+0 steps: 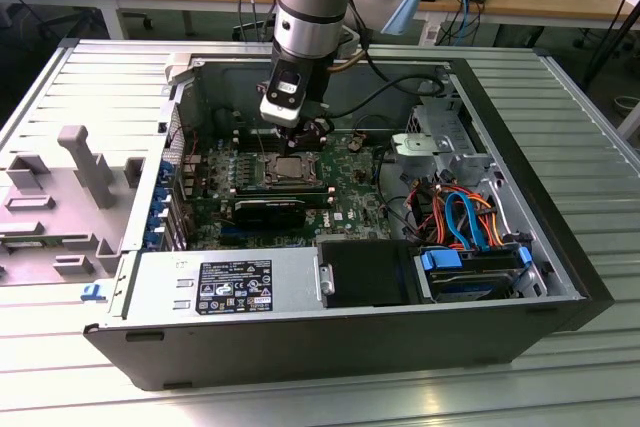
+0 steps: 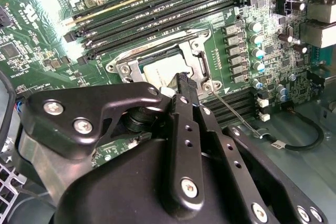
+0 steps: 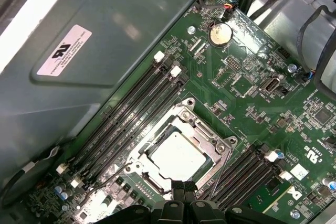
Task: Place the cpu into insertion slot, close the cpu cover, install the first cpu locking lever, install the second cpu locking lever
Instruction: 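Install the first cpu locking lever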
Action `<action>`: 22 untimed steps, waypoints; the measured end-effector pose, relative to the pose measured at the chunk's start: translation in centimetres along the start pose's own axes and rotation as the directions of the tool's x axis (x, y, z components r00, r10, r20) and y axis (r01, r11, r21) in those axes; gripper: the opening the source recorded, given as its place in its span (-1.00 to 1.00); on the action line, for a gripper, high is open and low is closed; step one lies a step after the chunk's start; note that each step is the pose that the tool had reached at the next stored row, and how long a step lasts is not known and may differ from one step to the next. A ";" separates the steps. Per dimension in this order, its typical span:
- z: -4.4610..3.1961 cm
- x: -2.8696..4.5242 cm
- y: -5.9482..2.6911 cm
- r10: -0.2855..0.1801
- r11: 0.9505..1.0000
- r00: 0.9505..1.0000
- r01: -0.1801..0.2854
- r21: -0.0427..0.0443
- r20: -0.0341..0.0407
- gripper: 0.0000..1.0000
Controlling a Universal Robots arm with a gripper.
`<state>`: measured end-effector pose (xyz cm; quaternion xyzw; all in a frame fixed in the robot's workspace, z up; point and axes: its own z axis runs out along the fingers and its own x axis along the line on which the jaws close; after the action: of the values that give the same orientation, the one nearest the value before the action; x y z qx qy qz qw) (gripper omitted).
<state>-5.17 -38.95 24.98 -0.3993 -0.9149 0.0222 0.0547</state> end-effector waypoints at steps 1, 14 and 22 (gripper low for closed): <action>0.00 0.00 0.00 -0.001 1.000 1.000 0.001 0.000 0.000 -0.79; 0.00 0.00 0.00 -0.025 1.000 1.000 0.025 0.002 0.002 -0.79; 0.00 0.00 0.00 -0.034 0.999 0.999 0.034 0.003 0.003 -0.79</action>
<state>-5.17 -38.95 24.98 -0.3834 -0.9217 0.0231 0.0543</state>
